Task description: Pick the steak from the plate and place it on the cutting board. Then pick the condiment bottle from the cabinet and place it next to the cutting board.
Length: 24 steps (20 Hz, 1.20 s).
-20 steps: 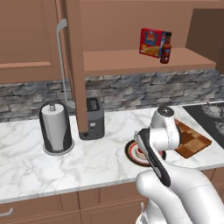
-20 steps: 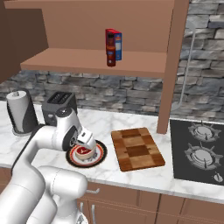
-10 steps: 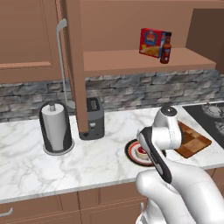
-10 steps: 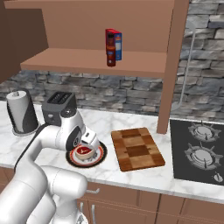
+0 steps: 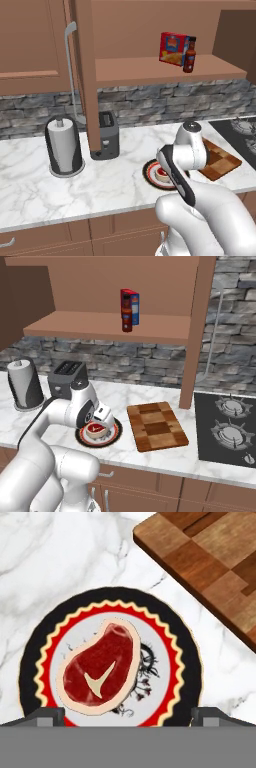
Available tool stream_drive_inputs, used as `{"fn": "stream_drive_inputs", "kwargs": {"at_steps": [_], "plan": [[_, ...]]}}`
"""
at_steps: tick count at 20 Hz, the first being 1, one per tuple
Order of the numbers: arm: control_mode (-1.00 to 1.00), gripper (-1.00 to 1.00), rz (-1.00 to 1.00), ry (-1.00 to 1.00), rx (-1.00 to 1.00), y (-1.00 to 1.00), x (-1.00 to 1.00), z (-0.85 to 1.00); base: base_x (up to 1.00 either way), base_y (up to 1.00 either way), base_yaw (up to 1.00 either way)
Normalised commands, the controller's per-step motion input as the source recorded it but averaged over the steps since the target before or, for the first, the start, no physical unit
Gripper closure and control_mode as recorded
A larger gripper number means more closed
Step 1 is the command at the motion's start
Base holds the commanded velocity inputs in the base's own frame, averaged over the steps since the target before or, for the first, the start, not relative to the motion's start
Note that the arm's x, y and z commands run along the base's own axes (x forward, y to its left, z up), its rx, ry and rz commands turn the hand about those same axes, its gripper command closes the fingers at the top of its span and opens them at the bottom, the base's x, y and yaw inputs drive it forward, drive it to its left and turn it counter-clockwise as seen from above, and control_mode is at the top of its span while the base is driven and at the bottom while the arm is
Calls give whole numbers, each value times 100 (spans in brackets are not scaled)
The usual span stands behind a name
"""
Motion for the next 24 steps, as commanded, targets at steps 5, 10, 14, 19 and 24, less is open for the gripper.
{"fn": "stream_drive_inputs", "kwargs": {"at_steps": [5,10,14,19,24], "plan": [[-100,-100,-1,0,0,0,0,-17,0,0,0],[-100,-100,-1,-3,0,0,3,-22,0,0,0],[-100,-100,0,-6,0,0,6,-26,0,0,0],[-100,-100,0,-7,0,0,2,-30,0,0,0],[-100,-100,0,-5,0,0,0,-36,0,0,0]]}}
